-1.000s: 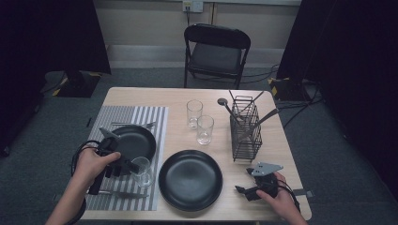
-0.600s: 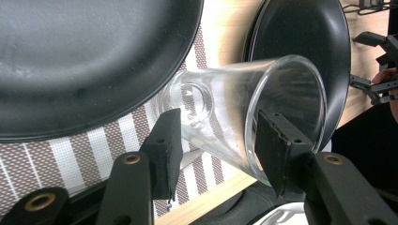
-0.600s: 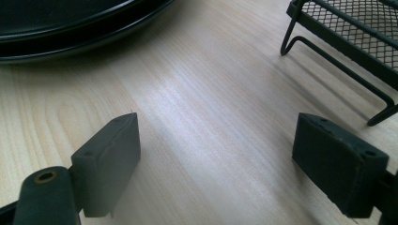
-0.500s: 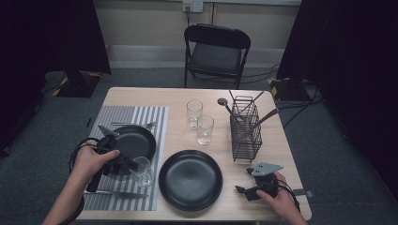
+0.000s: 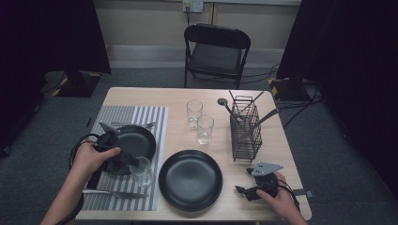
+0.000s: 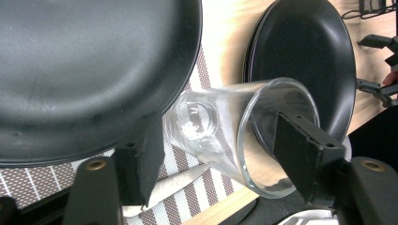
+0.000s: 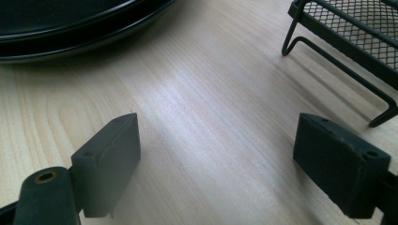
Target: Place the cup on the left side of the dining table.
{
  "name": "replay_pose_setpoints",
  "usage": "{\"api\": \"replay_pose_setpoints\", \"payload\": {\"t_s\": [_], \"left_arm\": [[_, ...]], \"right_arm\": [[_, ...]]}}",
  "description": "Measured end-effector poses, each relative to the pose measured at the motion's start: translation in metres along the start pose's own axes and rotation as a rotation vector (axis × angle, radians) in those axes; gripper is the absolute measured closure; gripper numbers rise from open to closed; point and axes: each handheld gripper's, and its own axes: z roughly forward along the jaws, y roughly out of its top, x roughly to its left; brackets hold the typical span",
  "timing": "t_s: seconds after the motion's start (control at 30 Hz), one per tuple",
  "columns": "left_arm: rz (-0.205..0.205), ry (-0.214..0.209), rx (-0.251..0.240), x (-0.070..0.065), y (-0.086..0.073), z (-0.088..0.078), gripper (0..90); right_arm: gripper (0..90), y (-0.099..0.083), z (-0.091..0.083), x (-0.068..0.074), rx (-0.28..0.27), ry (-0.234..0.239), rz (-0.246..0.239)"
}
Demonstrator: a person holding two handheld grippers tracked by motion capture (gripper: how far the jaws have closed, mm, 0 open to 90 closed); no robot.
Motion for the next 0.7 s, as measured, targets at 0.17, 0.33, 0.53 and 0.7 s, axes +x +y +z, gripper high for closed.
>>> {"api": "replay_pose_setpoints", "payload": {"t_s": [0.17,0.33,0.53,0.7], "left_arm": [[0.013,0.002,-0.009,-0.004,0.003,-0.006,30.5],[0.027,0.006,-0.024,-0.006,0.006,-0.010,28.7],[0.032,0.009,-0.029,-0.006,0.008,-0.013,27.6],[0.035,0.006,-0.037,-0.005,0.011,-0.016,27.3]], "right_arm": [[14.3,0.000,0.000,0.000,-0.001,-0.001,-0.001],[14.2,0.000,0.000,0.000,-0.001,-0.001,-0.001],[14.3,0.000,0.000,0.000,-0.001,-0.001,-0.002],[14.2,0.000,0.000,0.000,0.000,-0.001,-0.001]]}}
